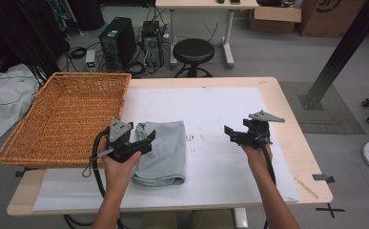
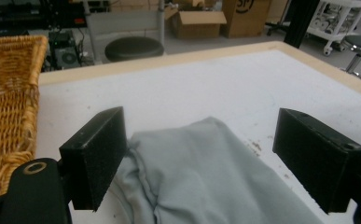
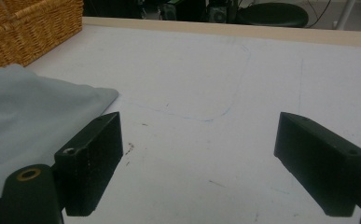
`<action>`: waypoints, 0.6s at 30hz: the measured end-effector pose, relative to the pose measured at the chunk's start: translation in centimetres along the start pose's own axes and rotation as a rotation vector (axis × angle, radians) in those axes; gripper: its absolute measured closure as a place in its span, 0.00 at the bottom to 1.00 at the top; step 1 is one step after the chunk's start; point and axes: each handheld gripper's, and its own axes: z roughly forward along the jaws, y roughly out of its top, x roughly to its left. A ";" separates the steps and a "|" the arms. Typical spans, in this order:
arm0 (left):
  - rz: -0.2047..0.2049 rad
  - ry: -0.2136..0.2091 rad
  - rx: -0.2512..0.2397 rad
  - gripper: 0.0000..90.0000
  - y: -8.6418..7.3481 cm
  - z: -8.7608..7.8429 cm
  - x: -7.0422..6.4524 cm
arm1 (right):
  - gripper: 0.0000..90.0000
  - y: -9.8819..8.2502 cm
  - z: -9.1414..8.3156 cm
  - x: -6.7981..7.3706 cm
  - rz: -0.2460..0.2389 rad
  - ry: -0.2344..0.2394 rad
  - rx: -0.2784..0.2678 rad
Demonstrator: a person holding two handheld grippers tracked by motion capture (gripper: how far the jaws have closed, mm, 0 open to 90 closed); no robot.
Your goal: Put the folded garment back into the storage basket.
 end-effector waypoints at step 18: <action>-0.007 0.069 0.185 0.20 -4.3 3.4 0.9 | 0.17 -0.2 0.4 0.4 -0.026 0.023 -0.001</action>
